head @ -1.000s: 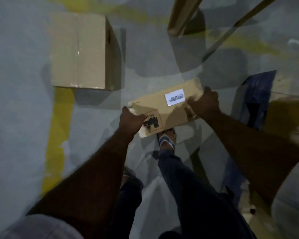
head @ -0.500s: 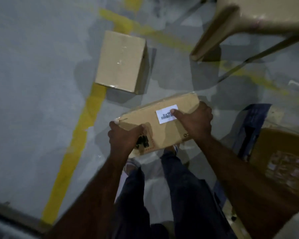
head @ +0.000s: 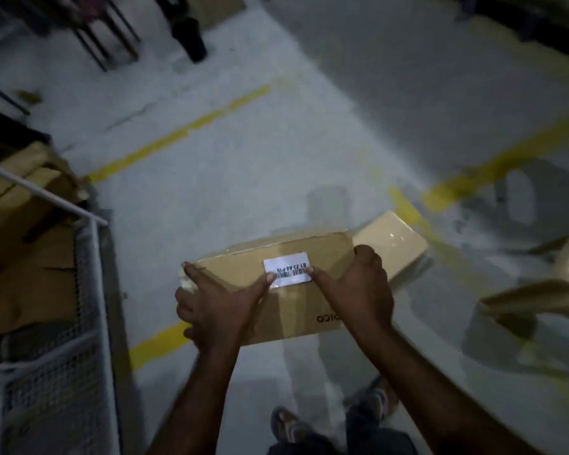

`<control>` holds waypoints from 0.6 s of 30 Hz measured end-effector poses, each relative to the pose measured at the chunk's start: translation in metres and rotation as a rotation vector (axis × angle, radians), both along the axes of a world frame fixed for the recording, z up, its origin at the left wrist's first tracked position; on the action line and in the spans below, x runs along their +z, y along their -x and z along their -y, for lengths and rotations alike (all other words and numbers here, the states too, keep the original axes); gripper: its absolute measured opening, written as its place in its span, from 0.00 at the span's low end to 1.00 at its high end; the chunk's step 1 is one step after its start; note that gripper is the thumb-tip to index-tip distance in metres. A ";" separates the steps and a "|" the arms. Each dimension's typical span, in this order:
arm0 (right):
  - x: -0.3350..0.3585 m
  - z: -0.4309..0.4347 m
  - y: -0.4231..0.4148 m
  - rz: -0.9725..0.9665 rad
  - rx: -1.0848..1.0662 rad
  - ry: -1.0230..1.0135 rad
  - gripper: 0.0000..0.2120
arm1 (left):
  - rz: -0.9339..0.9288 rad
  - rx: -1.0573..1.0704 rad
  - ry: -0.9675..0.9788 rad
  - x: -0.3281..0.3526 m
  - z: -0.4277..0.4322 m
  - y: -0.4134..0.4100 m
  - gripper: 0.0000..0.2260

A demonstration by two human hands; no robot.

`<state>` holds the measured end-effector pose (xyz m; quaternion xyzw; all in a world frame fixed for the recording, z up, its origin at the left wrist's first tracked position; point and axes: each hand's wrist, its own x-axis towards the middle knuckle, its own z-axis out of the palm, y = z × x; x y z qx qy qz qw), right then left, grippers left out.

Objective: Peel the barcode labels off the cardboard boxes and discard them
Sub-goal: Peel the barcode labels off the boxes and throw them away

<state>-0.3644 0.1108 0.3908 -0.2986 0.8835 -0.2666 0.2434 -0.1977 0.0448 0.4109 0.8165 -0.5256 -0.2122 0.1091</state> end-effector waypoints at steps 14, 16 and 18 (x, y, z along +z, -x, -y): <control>0.118 0.052 -0.288 -0.400 0.900 0.105 0.36 | 0.037 0.410 0.096 0.102 -0.011 -0.295 0.62; 0.128 0.056 -0.329 -0.378 0.986 0.121 0.34 | 0.054 0.494 0.117 0.115 -0.019 -0.337 0.62; 0.137 0.060 -0.368 -0.364 1.071 0.142 0.34 | 0.106 0.570 0.136 0.127 -0.029 -0.376 0.61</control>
